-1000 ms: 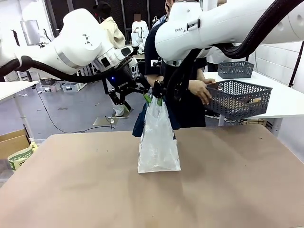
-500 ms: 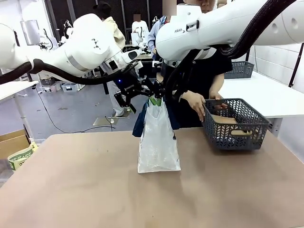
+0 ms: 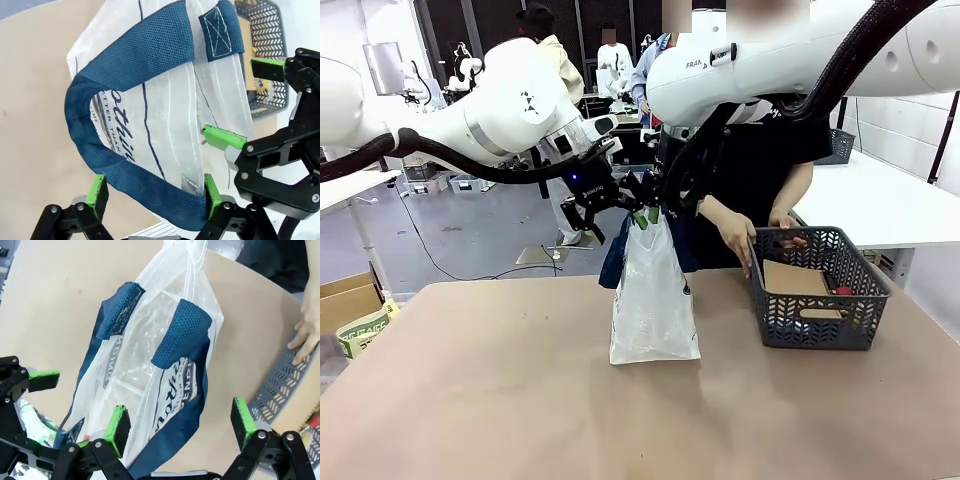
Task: Transfer purchased items from the store into the shopping bag.
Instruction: Open the Reusable shopping bag in the center of the table.
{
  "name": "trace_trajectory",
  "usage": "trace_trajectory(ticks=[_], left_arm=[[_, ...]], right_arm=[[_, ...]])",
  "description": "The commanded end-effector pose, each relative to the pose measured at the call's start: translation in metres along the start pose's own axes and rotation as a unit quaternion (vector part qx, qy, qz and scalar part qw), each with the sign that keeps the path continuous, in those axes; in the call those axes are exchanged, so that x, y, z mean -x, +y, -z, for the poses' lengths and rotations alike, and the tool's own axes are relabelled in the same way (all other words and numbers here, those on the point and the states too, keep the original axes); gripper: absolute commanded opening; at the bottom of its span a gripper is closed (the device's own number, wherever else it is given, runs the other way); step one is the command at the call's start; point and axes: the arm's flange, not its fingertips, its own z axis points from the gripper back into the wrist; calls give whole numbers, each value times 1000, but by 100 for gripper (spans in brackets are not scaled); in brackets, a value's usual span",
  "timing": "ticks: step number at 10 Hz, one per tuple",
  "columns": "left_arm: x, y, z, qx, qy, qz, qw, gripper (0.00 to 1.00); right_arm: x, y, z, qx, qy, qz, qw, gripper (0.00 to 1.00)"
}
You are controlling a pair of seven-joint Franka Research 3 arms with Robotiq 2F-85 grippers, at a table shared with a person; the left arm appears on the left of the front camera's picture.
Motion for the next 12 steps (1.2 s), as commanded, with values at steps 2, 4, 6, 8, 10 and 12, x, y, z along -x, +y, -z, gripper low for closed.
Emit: trace_trajectory(ticks=[2,4,6,8,10,12], left_arm=[[7,4,-6,-12,-11,-1,1000,53],[14,4,-10,-10,-15,-2,1000,13],[18,7,-11,-11,-13,3,1000,0],[28,18,-19,-16,-15,12,1000,0],[42,35,-34,-17,-26,8,999,0],[55,45,-46,-22,-35,8,999,0]], right_arm=[[0,1,8,-14,27,30,999,60],[6,4,14,-31,34,49,998,21],[12,6,14,-34,32,59,997,0],[21,3,9,-28,23,60,998,0],[34,-2,1,-23,12,65,998,0],[49,-7,-10,-10,4,54,999,0]])
